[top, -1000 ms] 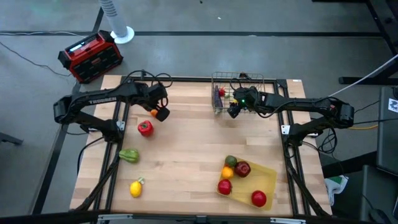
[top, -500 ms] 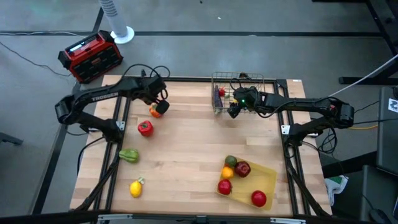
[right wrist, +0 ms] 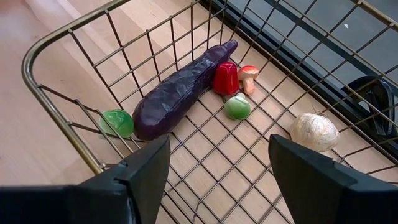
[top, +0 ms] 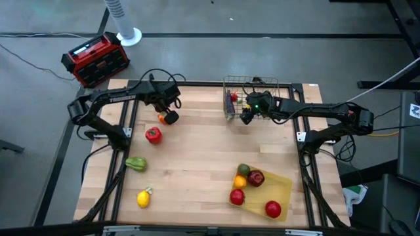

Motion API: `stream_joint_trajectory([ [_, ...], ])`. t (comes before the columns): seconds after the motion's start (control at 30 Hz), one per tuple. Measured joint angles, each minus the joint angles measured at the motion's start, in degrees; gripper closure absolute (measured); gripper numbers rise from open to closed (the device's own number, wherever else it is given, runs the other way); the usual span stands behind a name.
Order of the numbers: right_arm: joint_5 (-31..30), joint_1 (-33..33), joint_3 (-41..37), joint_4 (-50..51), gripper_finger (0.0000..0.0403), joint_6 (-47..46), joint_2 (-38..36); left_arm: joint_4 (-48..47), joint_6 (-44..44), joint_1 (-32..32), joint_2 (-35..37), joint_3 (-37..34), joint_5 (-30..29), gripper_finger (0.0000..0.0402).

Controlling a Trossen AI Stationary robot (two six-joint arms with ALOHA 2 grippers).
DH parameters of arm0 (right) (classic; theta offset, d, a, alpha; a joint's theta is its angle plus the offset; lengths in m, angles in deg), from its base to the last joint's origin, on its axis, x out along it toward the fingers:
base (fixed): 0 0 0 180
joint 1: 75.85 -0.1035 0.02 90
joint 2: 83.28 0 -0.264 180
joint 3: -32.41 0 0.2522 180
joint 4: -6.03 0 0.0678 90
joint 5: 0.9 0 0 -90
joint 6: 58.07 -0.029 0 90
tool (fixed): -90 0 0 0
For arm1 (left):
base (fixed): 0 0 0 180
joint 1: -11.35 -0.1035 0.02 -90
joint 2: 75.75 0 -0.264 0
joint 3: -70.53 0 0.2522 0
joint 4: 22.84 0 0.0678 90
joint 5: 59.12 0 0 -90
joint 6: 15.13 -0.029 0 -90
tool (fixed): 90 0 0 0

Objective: Sort produce into baskets
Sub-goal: Put the yellow tomato into the yellow bin

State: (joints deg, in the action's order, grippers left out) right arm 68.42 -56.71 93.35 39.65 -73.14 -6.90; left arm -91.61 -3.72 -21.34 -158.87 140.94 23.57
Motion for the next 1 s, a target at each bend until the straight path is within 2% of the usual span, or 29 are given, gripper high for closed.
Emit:
stream_joint_trajectory([
  [0.1, 0.00, 0.01, 0.00, 0.00, 0.0134, 0.00, 0.00, -0.44, 5.23, 0.00, -0.01, 0.00, 0.02, 0.0031],
  [0.23, 0.02, 0.00, 0.00, 0.00, 0.0134, 0.00, 0.00, -2.84, 21.18, -0.44, 0.01, 0.00, 0.15, 0.0031],
  [0.33, 0.36, 0.00, 0.00, 0.00, 0.0134, 0.00, 0.00, -4.48, 29.60, -0.45, 0.00, 0.00, 0.64, 0.0031],
  [0.83, 0.39, 0.01, 0.00, 0.00, 0.0134, 0.00, 0.00, -4.13, 53.24, -0.44, 0.01, 0.00, 0.83, 0.0032],
  [1.0, 0.39, 0.00, 0.00, 0.00, 0.0134, 0.00, 0.00, -1.26, 58.09, -0.42, -0.26, 0.00, 0.81, 0.0032],
])
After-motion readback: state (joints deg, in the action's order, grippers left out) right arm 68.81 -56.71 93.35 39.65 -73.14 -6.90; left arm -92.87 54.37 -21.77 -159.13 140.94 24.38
